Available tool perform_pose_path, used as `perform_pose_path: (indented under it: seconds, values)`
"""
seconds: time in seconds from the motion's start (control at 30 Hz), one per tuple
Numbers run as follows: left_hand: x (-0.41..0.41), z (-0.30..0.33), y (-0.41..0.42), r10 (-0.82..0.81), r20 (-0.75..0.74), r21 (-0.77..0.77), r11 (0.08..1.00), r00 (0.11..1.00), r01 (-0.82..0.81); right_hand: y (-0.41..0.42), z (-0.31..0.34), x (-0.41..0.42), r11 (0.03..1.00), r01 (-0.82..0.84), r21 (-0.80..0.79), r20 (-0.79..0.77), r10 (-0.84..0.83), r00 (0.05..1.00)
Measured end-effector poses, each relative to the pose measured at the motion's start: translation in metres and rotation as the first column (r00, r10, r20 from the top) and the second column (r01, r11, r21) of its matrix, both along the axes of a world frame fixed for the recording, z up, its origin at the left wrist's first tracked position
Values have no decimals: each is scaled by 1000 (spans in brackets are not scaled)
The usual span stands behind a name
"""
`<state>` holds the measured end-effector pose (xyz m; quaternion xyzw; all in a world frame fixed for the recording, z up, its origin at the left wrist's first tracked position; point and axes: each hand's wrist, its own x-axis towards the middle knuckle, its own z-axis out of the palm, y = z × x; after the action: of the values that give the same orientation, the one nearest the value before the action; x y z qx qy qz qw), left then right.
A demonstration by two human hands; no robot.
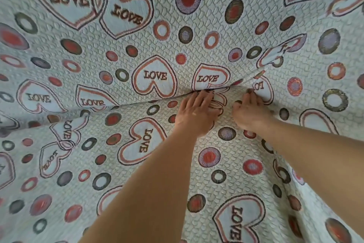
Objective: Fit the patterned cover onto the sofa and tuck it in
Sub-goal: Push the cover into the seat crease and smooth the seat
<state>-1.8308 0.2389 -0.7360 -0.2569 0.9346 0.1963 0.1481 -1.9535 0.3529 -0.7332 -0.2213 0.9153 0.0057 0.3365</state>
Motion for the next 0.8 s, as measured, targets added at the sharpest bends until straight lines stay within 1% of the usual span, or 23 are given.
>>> perform_pose_path:
  seconds: [0.07,0.1,0.13,0.2,0.27,0.33,0.43,0.5,0.53,0.6,0.63,0.67,0.7,0.8]
  values:
    - [32,3,-10,-12,-24,-57,998,1000,10,-9,11,23,1000,-22,-6,-64,22,998]
    - [48,5,-17,-4,-15,-94,996,1000,2,-13,16,38,997,-77,-17,-83,75,994]
    - [64,6,-26,22,0,-113,993,1000,-22,-19,19,53,986,-166,-34,-107,161,981]
    - [94,6,-43,135,15,-111,985,991,-132,-37,25,86,931,-352,-92,-122,341,932]
    - [121,6,-59,235,-5,-87,968,972,-235,-61,25,114,868,-471,-155,-112,458,882]
    - [142,5,-75,269,-16,-67,961,963,-270,-89,24,134,834,-520,-186,-112,508,854]
    - [149,-2,-91,285,-55,-10,958,957,-286,-124,22,148,766,-614,-193,-164,592,789]
    - [141,-5,-92,293,-73,20,956,953,-292,-137,24,143,761,-625,-172,-126,612,780]
    - [140,-4,-98,251,-53,21,968,967,-250,-146,24,142,774,-614,-154,-81,610,788]
    - [139,-9,-113,55,2,-52,997,998,-55,-160,24,141,796,-596,-110,-39,595,802]
    - [137,-12,-123,-33,-6,-74,997,999,33,-167,24,140,804,-588,-89,-28,588,809]
    - [136,-16,-132,-79,-29,-81,994,996,76,-174,21,140,814,-577,-73,-11,578,816]
    - [132,-18,-138,-87,-29,-79,993,996,84,-179,20,138,820,-569,-58,0,570,822]
    - [123,-31,-159,-120,91,-29,992,989,123,-194,8,137,852,-524,3,53,523,851]
